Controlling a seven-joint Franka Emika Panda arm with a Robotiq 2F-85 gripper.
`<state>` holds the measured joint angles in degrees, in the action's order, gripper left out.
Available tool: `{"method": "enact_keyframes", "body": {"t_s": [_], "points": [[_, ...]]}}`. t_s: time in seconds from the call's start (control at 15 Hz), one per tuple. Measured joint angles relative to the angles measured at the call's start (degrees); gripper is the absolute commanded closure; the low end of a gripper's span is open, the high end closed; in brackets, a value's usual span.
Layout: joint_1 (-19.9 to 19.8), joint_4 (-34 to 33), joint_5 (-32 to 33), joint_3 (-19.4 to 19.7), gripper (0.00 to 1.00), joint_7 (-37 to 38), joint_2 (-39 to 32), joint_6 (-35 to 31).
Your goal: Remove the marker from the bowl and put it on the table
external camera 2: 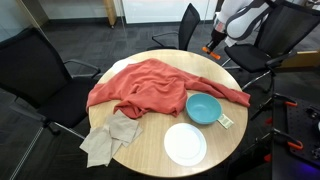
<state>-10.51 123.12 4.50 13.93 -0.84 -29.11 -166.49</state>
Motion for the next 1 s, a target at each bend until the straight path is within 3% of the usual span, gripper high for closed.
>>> {"method": "enact_keyframes", "body": {"t_s": [0.47, 1.0], "points": [[-1.4, -7.3, 0.0, -2.9, 0.95, 0.0, -9.9, -2.0], [-1.3, -12.4, 0.0, -3.8, 0.95, 0.0, -16.3, -2.0]]}}
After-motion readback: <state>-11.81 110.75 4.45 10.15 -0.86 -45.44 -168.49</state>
